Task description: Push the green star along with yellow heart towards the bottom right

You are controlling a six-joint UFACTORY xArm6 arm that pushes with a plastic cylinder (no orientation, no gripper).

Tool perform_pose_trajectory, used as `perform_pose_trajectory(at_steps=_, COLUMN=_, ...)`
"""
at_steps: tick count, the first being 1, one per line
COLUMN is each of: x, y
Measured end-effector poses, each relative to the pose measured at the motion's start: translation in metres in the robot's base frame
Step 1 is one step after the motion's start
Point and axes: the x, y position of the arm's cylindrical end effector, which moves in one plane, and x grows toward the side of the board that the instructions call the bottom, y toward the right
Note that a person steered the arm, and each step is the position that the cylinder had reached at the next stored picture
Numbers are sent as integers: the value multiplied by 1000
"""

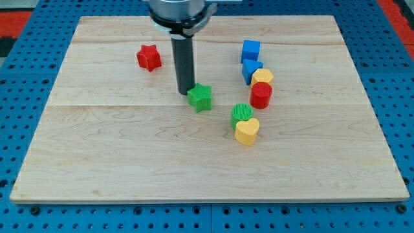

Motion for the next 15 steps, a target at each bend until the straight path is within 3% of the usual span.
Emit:
perform_pose_trajectory(at_steps=3, x=21, y=53)
perform_pose_trajectory(at_steps=9, x=41, y=79)
perform_pose_trajectory(at_steps=12, x=62, y=129)
perform_pose_trajectory(at_steps=15, x=70, y=74)
